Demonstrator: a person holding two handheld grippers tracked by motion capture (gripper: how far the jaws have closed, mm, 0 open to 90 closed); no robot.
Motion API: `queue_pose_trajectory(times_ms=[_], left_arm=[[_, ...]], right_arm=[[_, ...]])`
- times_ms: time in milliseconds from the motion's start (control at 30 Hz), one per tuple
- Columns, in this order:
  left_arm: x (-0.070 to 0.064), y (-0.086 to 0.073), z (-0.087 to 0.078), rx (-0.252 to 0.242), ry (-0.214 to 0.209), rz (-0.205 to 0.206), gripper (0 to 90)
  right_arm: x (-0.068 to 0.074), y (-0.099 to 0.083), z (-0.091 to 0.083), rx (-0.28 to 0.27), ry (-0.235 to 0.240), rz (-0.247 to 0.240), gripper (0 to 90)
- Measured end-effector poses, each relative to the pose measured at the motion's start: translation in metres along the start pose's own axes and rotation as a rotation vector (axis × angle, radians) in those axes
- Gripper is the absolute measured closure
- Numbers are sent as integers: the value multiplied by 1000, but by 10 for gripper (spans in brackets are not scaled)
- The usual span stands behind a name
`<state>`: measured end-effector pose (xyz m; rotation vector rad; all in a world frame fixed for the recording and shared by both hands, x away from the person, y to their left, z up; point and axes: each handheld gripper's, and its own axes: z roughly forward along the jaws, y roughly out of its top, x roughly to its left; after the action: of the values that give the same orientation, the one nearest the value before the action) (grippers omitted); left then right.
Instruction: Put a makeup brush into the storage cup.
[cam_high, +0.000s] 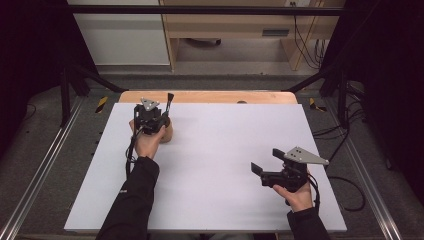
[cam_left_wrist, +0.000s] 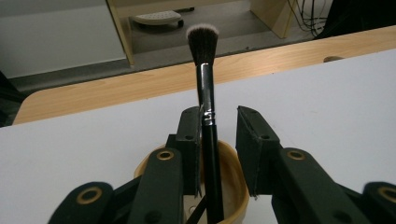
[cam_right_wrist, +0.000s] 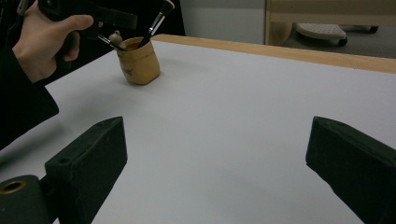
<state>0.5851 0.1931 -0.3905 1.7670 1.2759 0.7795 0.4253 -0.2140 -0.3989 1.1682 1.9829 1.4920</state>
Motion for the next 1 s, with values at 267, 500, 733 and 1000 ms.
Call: queue_pose_trajectory(times_ms=[267,500,733,1000], left_arm=[[-7,1,14,12,3,-13,689],[-5,8,34,21,48,-39,610],[-1,7,47,61,60,-54,663],[3,6,49,83,64,-46,770]], right_arm=[[-1,-1,1,5,-1,-9,59],[-2,-1,1,4,-1,3,59],[-4,-2,1,3,-3,11,60],[-5,-2,1,6,-5,11,60]])
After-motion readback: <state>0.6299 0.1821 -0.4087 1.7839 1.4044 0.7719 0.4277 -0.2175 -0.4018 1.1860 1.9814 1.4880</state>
